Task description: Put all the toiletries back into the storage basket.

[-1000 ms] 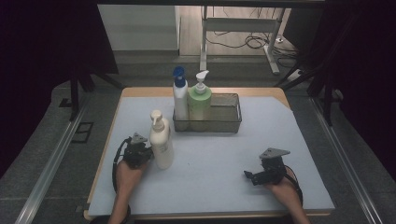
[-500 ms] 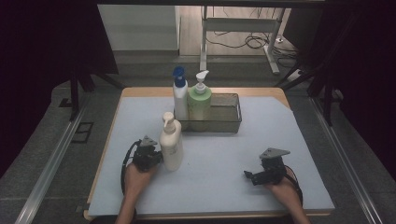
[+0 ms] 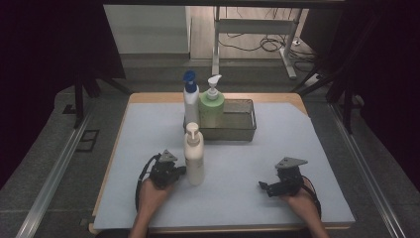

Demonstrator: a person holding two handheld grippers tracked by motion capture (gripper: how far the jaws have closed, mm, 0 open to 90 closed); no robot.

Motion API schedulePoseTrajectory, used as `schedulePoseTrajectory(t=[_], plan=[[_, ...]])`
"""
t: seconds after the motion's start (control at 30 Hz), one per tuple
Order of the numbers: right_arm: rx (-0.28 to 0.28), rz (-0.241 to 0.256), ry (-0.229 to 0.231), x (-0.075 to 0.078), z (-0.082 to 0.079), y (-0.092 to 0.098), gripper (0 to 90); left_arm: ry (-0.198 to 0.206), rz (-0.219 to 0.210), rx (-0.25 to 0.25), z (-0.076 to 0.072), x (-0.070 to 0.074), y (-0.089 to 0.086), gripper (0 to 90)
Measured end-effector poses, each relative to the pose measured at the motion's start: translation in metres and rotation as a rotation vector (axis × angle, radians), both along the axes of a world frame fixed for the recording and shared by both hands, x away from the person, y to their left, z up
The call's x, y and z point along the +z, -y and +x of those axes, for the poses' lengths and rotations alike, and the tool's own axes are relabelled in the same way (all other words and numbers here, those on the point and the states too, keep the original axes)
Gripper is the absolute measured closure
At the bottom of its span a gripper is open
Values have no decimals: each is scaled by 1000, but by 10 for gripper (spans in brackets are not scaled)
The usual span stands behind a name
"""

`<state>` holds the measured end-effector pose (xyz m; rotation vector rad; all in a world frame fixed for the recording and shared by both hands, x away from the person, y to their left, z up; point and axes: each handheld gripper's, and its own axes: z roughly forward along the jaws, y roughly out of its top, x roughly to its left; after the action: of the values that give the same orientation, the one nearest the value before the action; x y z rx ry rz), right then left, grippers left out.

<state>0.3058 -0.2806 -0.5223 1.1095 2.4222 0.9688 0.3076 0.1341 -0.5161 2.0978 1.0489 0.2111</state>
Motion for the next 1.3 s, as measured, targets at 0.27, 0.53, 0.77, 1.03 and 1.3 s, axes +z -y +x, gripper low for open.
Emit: schedulePoseTrajectory(t=[0.27, 0.53, 0.77, 1.03, 1.3], plan=[[-1, 0, -2, 0, 0, 0, 0, 1, 3, -66, -4, 2, 22, 896], [0, -2, -4, 0, 0, 0, 0, -4, 22, -135, -9, 1, 42, 895], [-1, -1, -7, 1, 0, -1, 0, 3, 42, -157, -9, 1, 47, 869], [-3, 0, -9, 1, 0, -1, 0, 38, 65, -141, -22, 6, 35, 713], [-7, -1, -9, 1, 0, -1, 0, 73, 89, -68, -37, 9, 12, 391]])
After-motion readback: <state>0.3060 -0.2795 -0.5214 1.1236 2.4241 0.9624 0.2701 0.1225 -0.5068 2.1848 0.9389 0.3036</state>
